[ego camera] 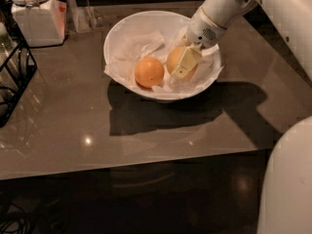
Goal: Pick orange from white bowl
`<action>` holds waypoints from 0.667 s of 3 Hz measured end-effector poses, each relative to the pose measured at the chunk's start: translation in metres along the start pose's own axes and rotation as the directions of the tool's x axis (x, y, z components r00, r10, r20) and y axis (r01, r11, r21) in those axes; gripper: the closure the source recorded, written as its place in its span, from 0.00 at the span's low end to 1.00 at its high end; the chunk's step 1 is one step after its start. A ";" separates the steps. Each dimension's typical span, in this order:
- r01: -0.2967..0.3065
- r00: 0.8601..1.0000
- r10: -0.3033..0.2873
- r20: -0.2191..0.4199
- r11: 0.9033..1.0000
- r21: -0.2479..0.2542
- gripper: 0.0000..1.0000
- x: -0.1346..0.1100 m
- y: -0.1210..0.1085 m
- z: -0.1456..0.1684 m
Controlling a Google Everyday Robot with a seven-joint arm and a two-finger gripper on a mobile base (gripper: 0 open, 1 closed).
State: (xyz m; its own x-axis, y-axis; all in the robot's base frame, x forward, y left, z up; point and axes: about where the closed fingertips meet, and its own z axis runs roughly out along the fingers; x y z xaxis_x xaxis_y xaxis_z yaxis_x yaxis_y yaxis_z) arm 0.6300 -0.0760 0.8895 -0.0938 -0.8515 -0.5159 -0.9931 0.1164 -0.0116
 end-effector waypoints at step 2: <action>0.107 0.975 -0.143 0.168 0.973 0.203 1.00 -0.030 0.037 -0.083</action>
Offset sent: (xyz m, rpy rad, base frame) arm -0.0795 -0.0413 0.1310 0.2708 -0.3574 -0.0144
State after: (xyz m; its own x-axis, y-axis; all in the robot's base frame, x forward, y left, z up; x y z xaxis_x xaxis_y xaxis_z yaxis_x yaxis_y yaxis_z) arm 0.5906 -0.0885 0.9757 0.0619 -0.7612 -0.6456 -0.9624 0.1260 -0.2408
